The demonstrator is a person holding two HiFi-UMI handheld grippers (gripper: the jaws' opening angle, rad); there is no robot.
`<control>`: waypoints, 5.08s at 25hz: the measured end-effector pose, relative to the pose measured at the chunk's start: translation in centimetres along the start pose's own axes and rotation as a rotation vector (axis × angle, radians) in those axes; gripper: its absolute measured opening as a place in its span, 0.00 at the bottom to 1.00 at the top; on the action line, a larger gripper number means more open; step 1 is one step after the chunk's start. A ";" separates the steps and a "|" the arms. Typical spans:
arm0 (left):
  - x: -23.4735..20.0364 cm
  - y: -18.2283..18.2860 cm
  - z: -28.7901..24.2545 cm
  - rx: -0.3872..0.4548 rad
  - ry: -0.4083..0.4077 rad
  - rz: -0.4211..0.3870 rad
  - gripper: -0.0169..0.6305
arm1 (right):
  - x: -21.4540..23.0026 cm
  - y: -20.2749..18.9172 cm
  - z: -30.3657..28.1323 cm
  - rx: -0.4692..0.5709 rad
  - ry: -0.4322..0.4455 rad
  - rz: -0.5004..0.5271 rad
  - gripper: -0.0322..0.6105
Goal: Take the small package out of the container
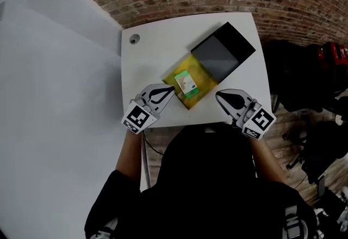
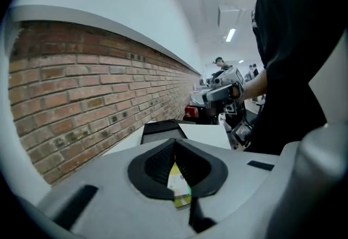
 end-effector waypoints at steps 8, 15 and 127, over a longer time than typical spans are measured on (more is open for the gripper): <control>-2.3 -3.2 -5.7 -0.125 -0.321 -0.247 0.07 | -0.6 -1.9 3.3 0.072 -0.200 -0.022 0.06; -1.0 -6.3 -10.6 -0.258 -0.639 -0.489 0.32 | -1.1 -4.1 5.7 0.099 -0.309 -0.062 0.06; -4.1 5.8 0.5 0.564 0.117 0.305 0.52 | 0.3 6.7 5.3 0.069 0.010 0.173 0.06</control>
Point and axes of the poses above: the fingertips, and each gripper's own axes: z backward along the fingers, x to its right, y out of its top, the point moved 7 cm from there along z, backward along the fingers, and after that the axes turned 13 degrees about -z, right-handed, at the moved point
